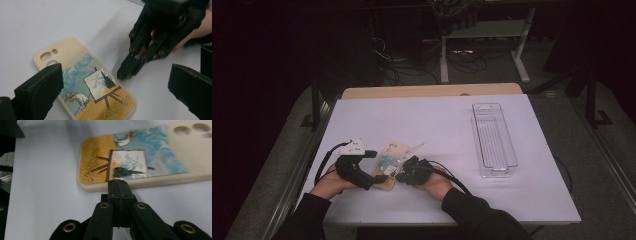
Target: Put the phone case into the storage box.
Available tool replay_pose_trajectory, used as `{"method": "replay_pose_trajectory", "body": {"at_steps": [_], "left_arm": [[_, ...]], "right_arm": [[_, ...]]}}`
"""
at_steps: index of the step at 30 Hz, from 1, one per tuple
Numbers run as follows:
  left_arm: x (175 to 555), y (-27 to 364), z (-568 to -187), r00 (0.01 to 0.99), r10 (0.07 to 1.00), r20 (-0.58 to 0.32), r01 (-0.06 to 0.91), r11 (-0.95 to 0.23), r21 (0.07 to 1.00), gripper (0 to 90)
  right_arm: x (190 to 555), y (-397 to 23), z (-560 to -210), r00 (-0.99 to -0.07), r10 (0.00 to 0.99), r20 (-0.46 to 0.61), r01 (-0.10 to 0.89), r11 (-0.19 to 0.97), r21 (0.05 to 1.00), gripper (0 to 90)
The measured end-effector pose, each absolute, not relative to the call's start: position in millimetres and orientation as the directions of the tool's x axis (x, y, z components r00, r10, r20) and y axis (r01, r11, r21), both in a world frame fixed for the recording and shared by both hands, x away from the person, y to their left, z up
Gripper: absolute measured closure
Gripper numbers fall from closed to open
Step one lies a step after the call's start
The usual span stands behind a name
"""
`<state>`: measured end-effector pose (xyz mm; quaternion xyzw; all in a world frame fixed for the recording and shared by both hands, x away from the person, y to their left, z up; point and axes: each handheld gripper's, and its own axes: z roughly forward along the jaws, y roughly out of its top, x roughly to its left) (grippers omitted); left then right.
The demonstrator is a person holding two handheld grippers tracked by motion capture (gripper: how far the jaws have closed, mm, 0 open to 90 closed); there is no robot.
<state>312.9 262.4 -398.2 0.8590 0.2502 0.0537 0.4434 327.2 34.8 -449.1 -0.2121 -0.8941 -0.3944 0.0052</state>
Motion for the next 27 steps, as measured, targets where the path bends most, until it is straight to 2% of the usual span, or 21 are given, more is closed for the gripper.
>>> {"method": "replay_pose_trajectory", "body": {"at_steps": [1, 6, 8, 9, 14, 18, 27], "left_arm": [[312.8, 262.7, -398.5, 0.865, 0.484, -0.135, 0.39, -0.477, 0.788, 0.0], [313.3, 262.6, -398.7, 0.861, 0.489, -0.137, 0.395, -0.474, 0.787, 0.0], [314.4, 263.0, -399.0, 0.865, 0.486, -0.122, 0.384, -0.486, 0.785, 0.0], [314.3, 263.1, -398.9, 0.863, 0.49, -0.122, 0.388, -0.488, 0.782, 0.0], [314.1, 264.2, -398.2, 0.862, 0.495, -0.114, 0.386, -0.493, 0.78, 0.0], [313.8, 264.5, -398.6, 0.86, 0.498, -0.112, 0.388, -0.494, 0.778, 0.0], [311.9, 264.5, -399.6, 0.857, 0.503, -0.109, 0.393, -0.503, 0.77, 0.0]], "right_arm": [[327.3, 29.8, -443.7, -0.897, 0.394, 0.202, 0.412, 0.576, 0.706, 88.9], [327.9, 14.7, -434.3, -0.893, 0.408, 0.192, 0.41, 0.558, 0.722, 88.5], [328.0, 1.8, -429.6, -0.89, 0.415, 0.191, 0.412, 0.548, 0.728, 81.5], [328.0, 1.8, -429.6, -0.89, 0.415, 0.191, 0.412, 0.548, 0.728, 81.5], [326.7, -21.7, -423.8, -0.884, 0.436, 0.17, 0.406, 0.532, 0.743, 70.1], [324.3, -40.5, -419.7, -0.877, 0.447, 0.175, 0.409, 0.505, 0.76, 58.1], [310.7, -77.3, -416.9, -0.832, 0.523, 0.184, 0.451, 0.445, 0.774, 21.4]]}}
